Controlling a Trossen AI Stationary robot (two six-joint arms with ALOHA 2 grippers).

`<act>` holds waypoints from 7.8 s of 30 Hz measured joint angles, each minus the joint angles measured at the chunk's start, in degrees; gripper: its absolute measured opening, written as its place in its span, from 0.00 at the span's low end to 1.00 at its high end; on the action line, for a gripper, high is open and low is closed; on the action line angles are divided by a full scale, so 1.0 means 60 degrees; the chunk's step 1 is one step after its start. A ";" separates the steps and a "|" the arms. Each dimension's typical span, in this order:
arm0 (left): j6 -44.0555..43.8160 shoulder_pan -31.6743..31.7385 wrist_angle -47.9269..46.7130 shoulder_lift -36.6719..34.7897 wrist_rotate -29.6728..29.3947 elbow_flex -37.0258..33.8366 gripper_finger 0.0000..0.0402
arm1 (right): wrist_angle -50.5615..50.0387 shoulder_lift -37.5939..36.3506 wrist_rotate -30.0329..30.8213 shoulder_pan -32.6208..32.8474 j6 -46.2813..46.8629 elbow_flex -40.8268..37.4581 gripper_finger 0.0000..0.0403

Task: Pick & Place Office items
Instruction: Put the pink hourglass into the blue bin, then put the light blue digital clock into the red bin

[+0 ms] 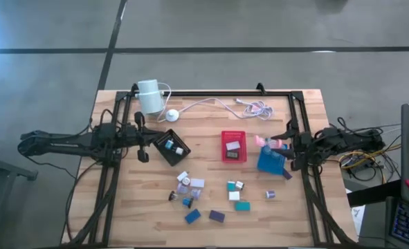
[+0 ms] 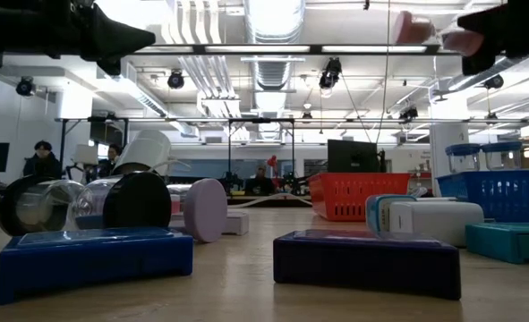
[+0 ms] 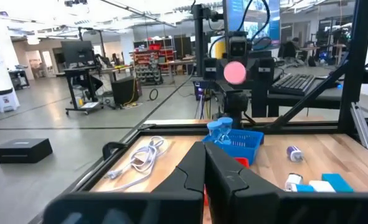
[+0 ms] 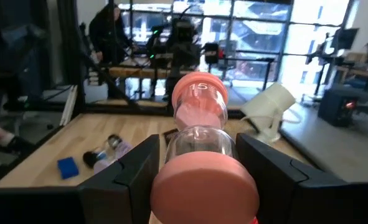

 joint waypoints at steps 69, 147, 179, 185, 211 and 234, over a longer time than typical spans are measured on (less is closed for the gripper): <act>0.0318 0.0000 -0.0072 0.0004 0.0024 -0.0011 0.03 | -1.0212 1.2360 -0.2059 -0.1082 0.1857 0.7261 0.47; -0.0133 -0.0004 -0.0084 0.0004 0.0025 -0.0007 0.03 | 0.3493 0.1589 -0.2920 -0.1332 0.0185 -0.0489 0.03; 0.0125 -0.0004 -0.0250 -0.0120 0.0004 -0.0015 0.03 | 0.2882 0.1787 -0.3002 -0.1332 -0.0337 -0.0495 0.03; 0.0127 -0.0001 -0.0181 -0.0120 0.0030 -0.0018 0.03 | 0.1720 0.2884 -0.2825 -0.1088 0.0326 0.0482 0.03; 0.0300 -0.0002 -0.0217 -0.0124 0.0031 -0.0022 0.03 | -0.8931 1.2980 0.0185 0.3267 0.6305 0.9325 0.03; 0.0193 -0.0004 -0.0217 -0.0124 0.0031 -0.0007 0.03 | -0.7153 1.5637 -0.0538 0.4187 0.7296 0.9918 0.60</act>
